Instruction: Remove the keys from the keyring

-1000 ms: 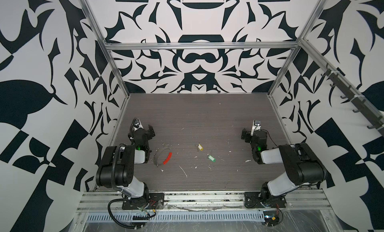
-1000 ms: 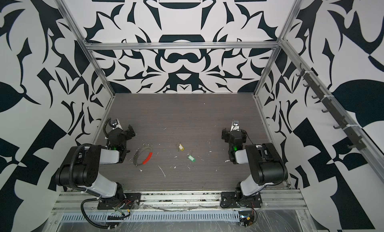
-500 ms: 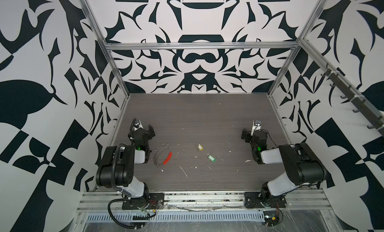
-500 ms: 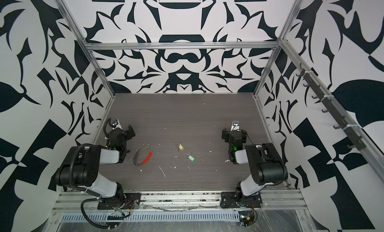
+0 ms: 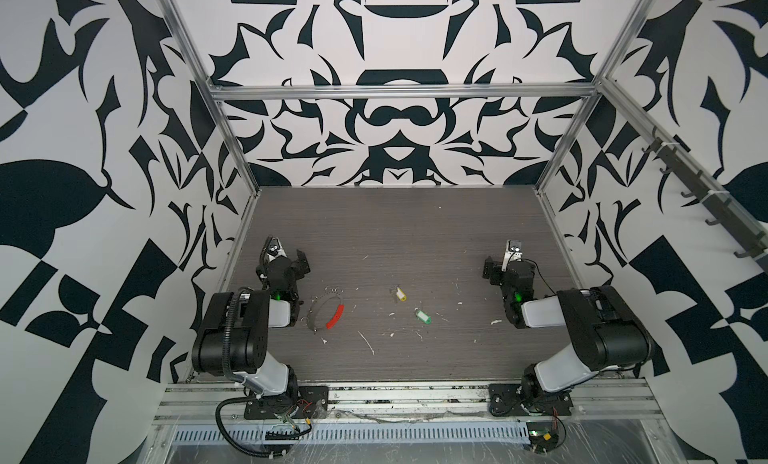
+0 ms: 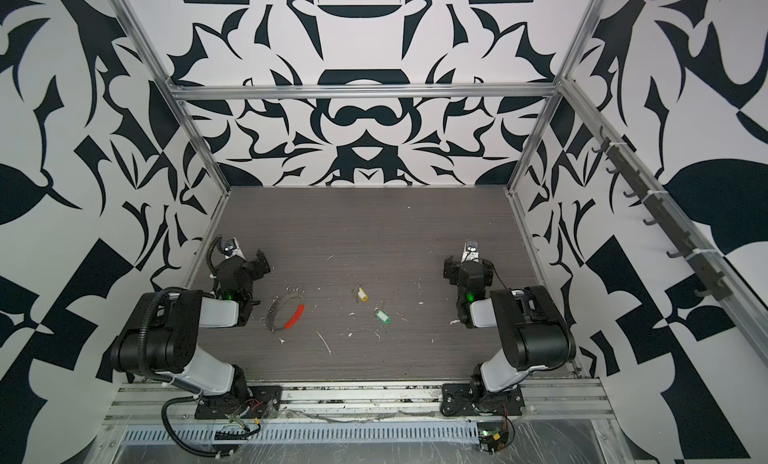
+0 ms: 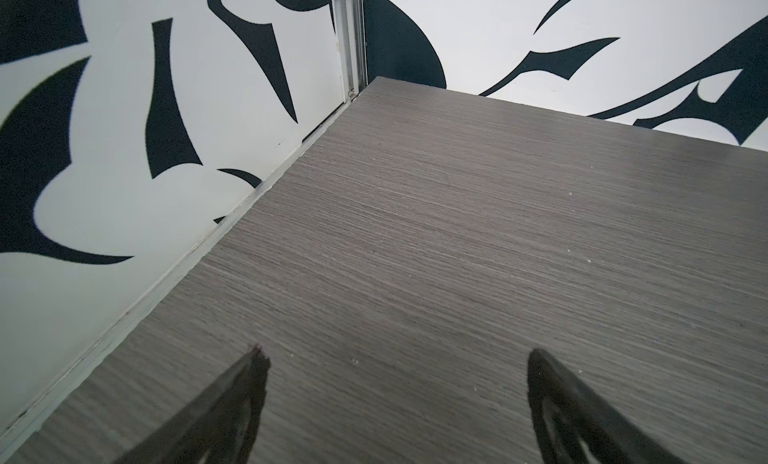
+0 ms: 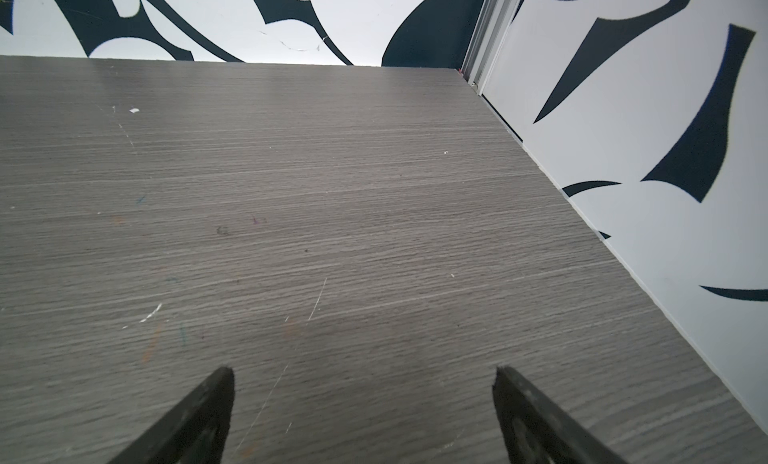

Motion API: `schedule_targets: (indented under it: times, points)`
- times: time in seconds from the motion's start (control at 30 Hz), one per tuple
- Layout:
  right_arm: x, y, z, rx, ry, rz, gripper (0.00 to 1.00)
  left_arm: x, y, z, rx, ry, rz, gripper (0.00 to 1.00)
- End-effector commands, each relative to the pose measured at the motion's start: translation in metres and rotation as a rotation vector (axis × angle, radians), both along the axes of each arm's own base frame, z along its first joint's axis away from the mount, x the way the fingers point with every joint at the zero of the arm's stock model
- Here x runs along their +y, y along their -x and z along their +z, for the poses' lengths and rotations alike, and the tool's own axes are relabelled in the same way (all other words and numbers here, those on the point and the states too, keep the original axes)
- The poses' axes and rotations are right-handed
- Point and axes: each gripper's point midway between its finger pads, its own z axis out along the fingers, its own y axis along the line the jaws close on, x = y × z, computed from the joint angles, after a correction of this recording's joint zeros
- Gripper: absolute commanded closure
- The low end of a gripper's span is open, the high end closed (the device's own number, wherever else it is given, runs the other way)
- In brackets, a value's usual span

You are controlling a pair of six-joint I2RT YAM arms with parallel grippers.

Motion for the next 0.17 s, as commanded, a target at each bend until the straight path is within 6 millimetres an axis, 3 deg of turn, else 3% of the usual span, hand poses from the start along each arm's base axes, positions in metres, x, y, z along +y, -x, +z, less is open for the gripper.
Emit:
schedule_targets:
  times: [0.0, 0.13]
  points:
    - [-0.003, -0.0048, 0.0132, -0.051, -0.002, -0.02, 0.0, 0.0007, -0.0016, 0.0053, -0.028, 0.004, -0.001, 0.01]
    - [-0.0032, -0.004, 0.0144, -0.056, -0.002, -0.021, 0.0, 0.0008, -0.0012, 0.005, -0.027, 0.003, 0.0, 0.01]
